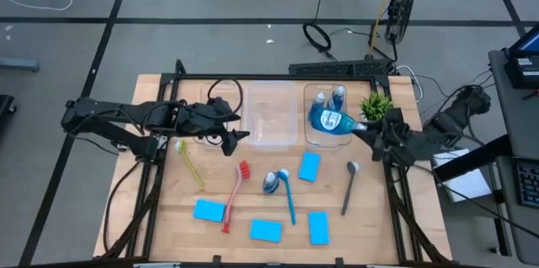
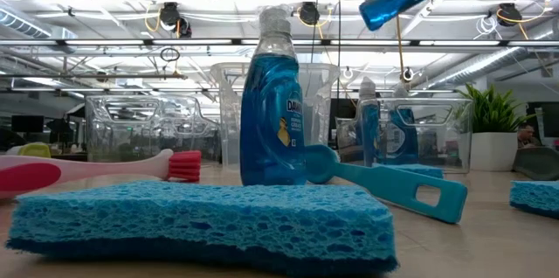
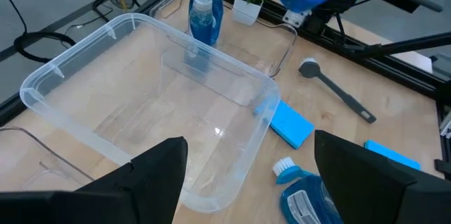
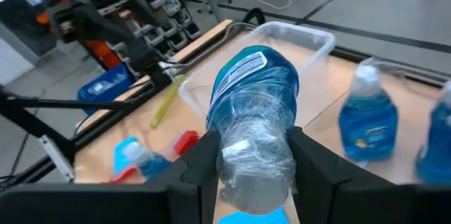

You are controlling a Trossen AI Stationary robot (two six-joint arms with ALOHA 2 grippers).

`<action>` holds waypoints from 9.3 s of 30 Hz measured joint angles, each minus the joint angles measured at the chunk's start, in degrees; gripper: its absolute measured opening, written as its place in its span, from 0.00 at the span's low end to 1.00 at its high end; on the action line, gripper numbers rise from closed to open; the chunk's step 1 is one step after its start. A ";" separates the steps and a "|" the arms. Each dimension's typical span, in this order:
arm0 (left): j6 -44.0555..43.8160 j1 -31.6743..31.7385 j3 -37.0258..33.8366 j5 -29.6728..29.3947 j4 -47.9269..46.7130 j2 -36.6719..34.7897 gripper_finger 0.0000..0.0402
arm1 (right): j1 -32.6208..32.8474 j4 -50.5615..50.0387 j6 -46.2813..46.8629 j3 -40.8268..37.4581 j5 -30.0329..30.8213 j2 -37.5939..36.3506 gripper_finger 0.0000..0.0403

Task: Pick & Place Kitchen Sink Supplies
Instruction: Put the blue dishwashing liquid bottle into the right transparent bin

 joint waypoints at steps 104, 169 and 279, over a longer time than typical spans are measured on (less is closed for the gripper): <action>0.76 -0.02 0.00 -0.06 -0.08 -0.01 0.77 | -54.63 -21.44 -40.75 12.98 -36.26 39.81 0.50; -12.05 -6.00 0.67 -0.23 3.08 3.98 0.77 | -53.89 -0.31 -34.78 -3.75 -47.50 -14.16 0.50; -31.47 -11.06 50.51 9.38 -38.13 51.41 0.77 | -53.91 8.22 -34.50 -17.01 -53.22 -29.50 0.50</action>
